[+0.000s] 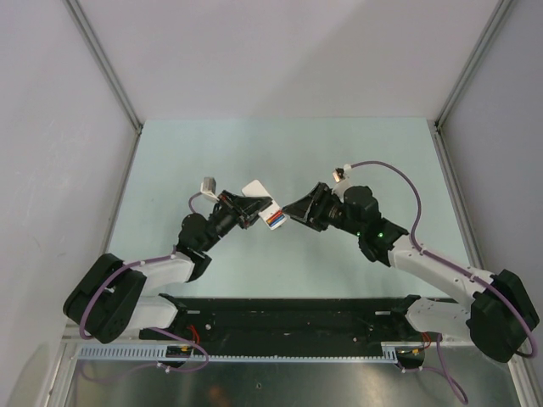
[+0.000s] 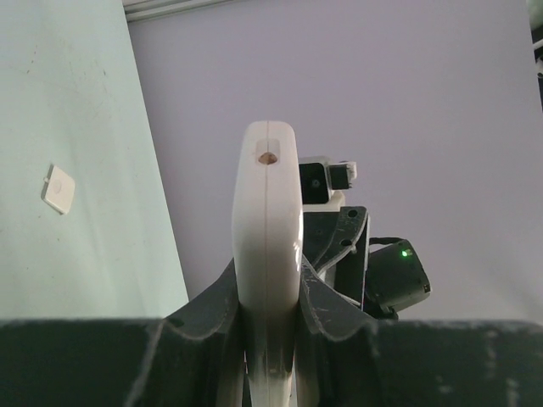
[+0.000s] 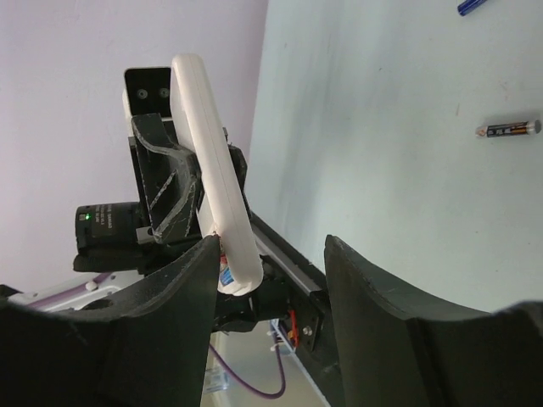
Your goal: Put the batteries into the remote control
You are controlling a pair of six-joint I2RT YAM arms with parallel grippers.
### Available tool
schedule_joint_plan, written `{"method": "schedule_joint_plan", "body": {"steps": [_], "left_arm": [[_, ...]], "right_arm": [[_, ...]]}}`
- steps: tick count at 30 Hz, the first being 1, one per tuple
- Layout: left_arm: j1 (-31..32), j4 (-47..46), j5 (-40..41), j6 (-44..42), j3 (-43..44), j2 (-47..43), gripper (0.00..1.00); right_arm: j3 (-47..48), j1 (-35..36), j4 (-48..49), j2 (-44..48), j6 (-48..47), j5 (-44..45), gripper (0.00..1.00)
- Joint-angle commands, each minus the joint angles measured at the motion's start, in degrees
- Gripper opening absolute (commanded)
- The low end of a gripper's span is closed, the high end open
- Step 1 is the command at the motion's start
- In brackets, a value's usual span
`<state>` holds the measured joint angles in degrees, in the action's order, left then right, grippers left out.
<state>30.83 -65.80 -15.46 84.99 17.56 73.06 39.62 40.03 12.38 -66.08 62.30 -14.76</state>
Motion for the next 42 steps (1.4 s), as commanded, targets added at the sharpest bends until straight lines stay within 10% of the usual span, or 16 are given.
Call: {"method": "schedule_joint_plan", "body": {"steps": [1, 42], "left_arm": [[-0.07, -7.06, 1.66, 2.02, 3.09, -2.65, 0.0], [-0.07, -5.65, 0.0, 0.7, 1.77, -3.1, 0.0]], "right_arm": [[2.57, 2.68, -11.67, -0.1, -6.93, 3.33, 0.56], [8.37, 0.66, -17.05, 6.06, -6.68, 3.01, 0.62]]}}
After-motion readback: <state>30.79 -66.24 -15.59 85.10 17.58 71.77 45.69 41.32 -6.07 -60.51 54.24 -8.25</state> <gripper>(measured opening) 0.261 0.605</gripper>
